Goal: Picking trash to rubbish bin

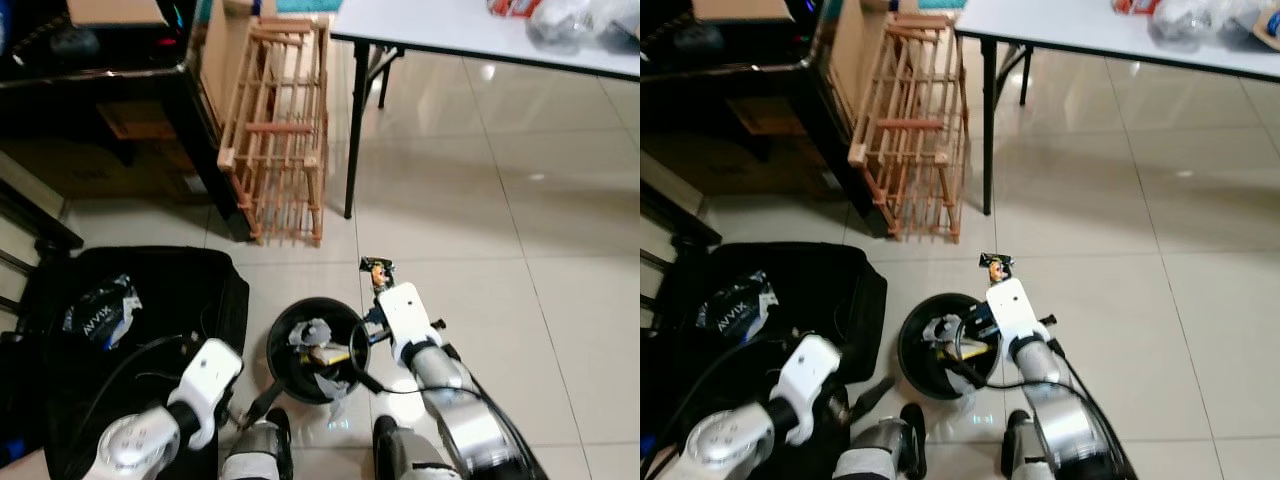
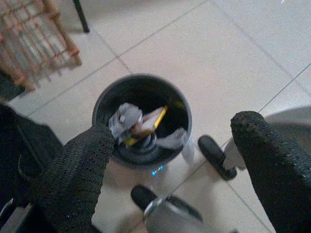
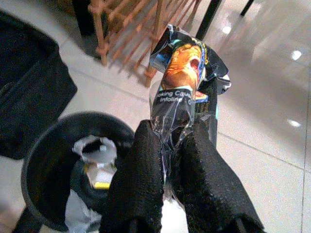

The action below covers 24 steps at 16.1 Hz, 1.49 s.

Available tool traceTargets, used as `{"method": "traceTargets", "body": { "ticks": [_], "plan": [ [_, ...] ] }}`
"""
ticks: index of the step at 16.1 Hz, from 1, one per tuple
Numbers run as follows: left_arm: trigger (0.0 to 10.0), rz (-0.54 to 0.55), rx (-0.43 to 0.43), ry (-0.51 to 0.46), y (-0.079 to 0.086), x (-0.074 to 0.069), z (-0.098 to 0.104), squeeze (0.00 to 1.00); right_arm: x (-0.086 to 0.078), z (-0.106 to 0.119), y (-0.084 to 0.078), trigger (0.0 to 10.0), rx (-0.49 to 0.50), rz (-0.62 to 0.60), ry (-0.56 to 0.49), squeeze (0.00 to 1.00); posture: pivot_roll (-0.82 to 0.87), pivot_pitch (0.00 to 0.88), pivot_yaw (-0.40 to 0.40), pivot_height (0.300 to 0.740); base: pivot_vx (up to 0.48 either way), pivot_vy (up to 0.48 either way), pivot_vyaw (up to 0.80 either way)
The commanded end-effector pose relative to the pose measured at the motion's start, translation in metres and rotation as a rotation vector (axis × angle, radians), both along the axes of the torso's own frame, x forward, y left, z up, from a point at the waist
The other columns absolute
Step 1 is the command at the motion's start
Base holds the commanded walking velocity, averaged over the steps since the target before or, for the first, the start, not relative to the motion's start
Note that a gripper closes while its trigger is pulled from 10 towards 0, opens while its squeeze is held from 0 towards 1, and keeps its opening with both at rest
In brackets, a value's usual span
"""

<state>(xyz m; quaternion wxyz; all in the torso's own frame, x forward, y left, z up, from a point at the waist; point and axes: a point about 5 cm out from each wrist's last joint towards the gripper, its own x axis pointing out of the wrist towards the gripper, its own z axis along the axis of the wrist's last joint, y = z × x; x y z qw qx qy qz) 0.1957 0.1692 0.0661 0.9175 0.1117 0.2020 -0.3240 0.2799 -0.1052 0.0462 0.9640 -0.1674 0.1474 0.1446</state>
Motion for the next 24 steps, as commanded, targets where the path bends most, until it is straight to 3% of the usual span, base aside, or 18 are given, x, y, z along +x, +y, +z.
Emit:
{"method": "traceTargets", "body": {
  "ticks": [1, 8, 19, 24],
  "plan": [
    [10.0, -0.004, -0.008, 0.022, 0.001, -0.005, -0.001, 0.0, -0.008, -0.016, 0.002, 10.0, -0.022, 0.018, 0.078, 0.0, 0.19, 0.361, 0.07, 0.74, 0.0, 0.0, 0.0],
    [10.0, -0.08, -0.024, 0.064, -0.005, -0.016, 0.007, 0.0, -0.005, -0.045, 0.015, 10.0, -0.034, 0.069, 0.258, 0.0, 0.2, 0.374, 0.069, 0.74, 0.0, 0.0, 0.0],
    [10.0, -0.206, -0.023, 0.153, -0.017, -0.032, 0.005, 0.0, -0.016, -0.064, 0.027, 10.0, -0.067, 0.122, 0.303, 0.0, 0.22, 0.409, 0.079, 0.74, 0.0, 0.0, 0.0],
    [10.0, -0.27, -0.023, 0.252, -0.011, -0.044, 0.0, 0.0, -0.019, -0.068, 0.029, 10.0, -0.104, 0.162, 0.3, 0.0, 0.22, 0.413, 0.07, 0.74, 0.0, 0.0, 0.0]
  ]
}}
